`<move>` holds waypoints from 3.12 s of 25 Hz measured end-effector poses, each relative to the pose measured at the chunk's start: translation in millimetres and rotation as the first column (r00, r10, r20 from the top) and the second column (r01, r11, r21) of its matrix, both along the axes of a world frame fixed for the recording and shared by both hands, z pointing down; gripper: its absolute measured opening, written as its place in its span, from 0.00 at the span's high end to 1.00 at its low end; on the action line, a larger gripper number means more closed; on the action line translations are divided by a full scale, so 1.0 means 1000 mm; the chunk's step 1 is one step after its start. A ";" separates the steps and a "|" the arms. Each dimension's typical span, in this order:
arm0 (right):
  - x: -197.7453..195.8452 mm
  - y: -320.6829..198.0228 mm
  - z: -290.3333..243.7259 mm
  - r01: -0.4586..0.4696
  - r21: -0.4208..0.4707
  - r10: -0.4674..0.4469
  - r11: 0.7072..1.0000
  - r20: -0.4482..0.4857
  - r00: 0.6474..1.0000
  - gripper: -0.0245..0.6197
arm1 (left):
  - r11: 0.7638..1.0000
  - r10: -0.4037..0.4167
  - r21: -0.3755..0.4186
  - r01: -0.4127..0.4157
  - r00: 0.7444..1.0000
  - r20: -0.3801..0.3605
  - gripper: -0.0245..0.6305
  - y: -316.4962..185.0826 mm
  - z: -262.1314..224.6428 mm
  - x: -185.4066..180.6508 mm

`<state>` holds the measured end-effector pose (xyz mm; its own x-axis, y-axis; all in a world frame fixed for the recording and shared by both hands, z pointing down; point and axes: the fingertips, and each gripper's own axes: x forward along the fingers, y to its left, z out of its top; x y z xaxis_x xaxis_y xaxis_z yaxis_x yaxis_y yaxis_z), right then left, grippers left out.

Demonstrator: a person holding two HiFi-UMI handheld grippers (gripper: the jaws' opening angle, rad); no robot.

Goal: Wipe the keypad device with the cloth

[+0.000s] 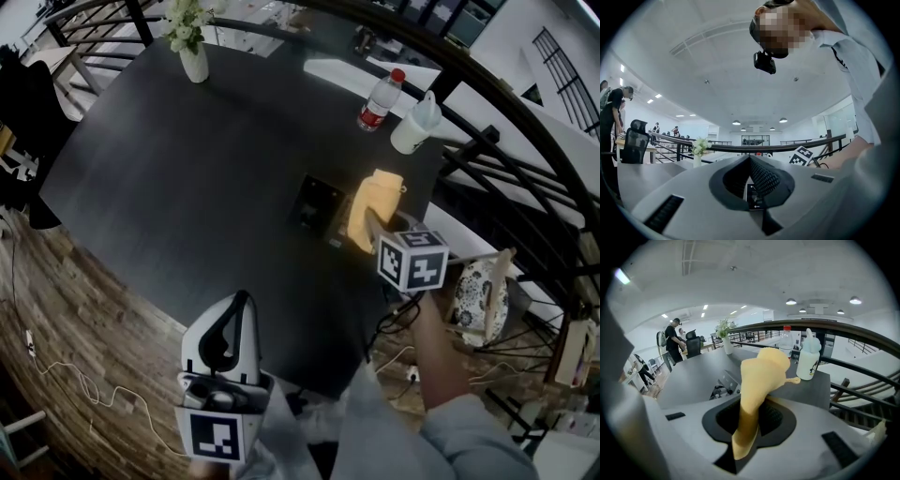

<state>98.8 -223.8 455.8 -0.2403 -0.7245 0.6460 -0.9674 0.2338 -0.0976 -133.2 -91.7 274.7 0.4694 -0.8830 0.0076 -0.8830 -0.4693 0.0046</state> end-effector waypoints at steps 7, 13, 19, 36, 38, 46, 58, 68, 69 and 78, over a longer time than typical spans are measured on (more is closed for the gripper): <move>0.002 0.024 0.016 -0.028 -0.025 0.028 0.999 0.001 1.000 0.85 | 1.000 0.019 0.007 -0.019 1.000 0.001 0.94 0.001 -0.003 0.004; -0.014 0.042 0.037 -0.011 -0.061 0.012 0.998 0.009 1.000 0.85 | 1.000 0.024 0.004 -0.024 1.000 0.002 0.94 0.001 -0.004 -0.001; -0.037 0.053 0.059 0.026 -0.096 -0.024 0.995 0.023 0.999 0.85 | 1.000 0.030 0.006 -0.030 1.000 0.009 0.94 0.001 -0.004 -0.005; -0.069 0.066 -0.016 0.097 0.158 -0.104 0.983 0.037 0.994 0.85 | 0.999 0.023 0.047 -0.024 1.000 0.014 0.94 0.002 -0.017 0.004; -0.065 0.070 -0.030 0.094 0.192 -0.103 0.977 0.041 0.994 0.85 | 0.998 0.029 0.056 -0.030 0.999 0.014 0.94 0.001 -0.020 0.008; -0.063 0.087 -0.087 0.103 0.307 -0.120 0.946 0.039 0.992 0.85 | 0.995 0.042 0.091 -0.044 0.999 0.021 0.94 0.001 -0.035 0.016; -0.060 0.109 -0.154 0.119 0.459 -0.116 0.880 -0.036 0.993 0.85 | 0.991 0.029 0.129 -0.032 0.999 0.021 0.94 0.000 -0.050 0.015; -0.054 0.118 -0.179 0.099 0.530 -0.091 0.842 -0.042 0.995 0.85 | 0.988 0.039 0.151 -0.042 0.999 0.026 0.94 0.000 -0.058 0.021; -0.053 0.118 -0.180 0.097 0.533 -0.089 0.840 -0.040 0.995 0.85 | 0.987 0.040 0.154 -0.043 0.999 0.026 0.94 0.000 -0.059 0.022; -0.051 0.119 -0.179 0.103 0.537 -0.079 0.837 -0.067 0.995 0.85 | 0.987 0.046 0.155 -0.050 0.999 0.027 0.94 0.002 -0.058 0.024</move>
